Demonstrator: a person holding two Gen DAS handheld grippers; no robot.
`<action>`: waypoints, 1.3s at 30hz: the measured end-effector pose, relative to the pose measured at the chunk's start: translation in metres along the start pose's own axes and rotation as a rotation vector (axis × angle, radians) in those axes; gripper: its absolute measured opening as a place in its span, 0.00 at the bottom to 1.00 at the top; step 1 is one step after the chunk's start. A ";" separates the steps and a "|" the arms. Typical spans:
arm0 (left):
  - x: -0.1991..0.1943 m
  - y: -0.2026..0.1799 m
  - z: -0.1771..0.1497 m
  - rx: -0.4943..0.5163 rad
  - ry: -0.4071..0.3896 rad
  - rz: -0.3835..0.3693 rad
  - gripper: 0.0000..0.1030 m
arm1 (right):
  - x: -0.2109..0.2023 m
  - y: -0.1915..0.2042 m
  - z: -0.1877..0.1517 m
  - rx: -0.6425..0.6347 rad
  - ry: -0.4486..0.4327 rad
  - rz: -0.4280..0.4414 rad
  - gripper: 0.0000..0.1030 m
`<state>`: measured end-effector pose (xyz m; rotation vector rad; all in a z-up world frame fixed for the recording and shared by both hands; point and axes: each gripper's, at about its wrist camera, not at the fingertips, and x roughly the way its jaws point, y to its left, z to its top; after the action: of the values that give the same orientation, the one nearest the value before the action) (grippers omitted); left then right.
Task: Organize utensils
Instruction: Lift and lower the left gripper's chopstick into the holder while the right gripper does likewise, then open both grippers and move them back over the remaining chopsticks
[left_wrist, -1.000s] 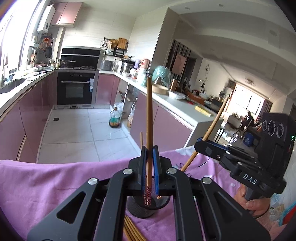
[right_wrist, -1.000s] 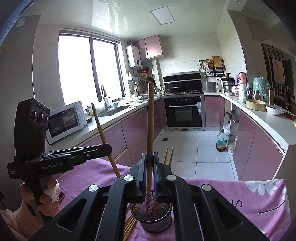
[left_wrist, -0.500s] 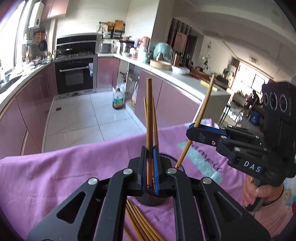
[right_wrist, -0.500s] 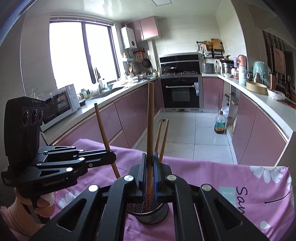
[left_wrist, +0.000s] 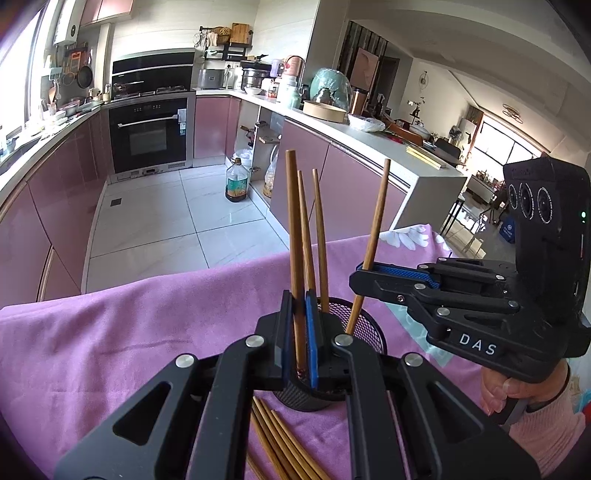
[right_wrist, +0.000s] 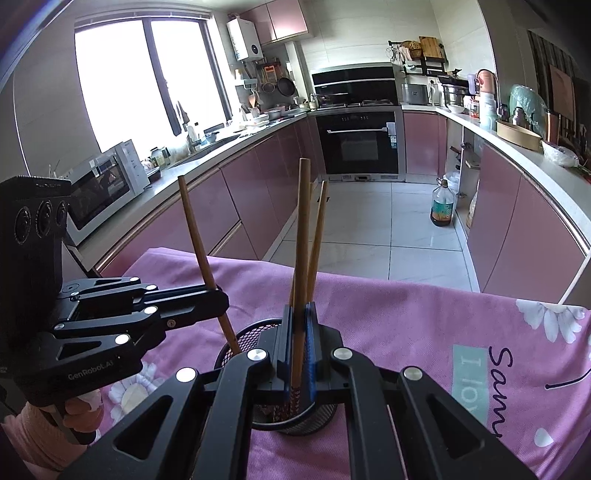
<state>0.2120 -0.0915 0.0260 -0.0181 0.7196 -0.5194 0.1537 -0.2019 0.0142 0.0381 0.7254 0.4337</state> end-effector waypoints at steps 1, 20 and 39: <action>0.001 0.000 -0.001 -0.003 0.002 0.003 0.08 | 0.001 -0.001 0.000 0.000 0.000 -0.002 0.05; -0.002 0.018 -0.022 -0.057 -0.032 0.067 0.24 | -0.004 -0.003 -0.012 0.044 -0.044 0.017 0.28; -0.049 0.031 -0.126 -0.034 -0.002 0.183 0.53 | -0.043 0.040 -0.077 -0.036 -0.069 0.157 0.58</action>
<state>0.1156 -0.0220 -0.0449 0.0160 0.7205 -0.3321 0.0599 -0.1917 -0.0091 0.0761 0.6492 0.5926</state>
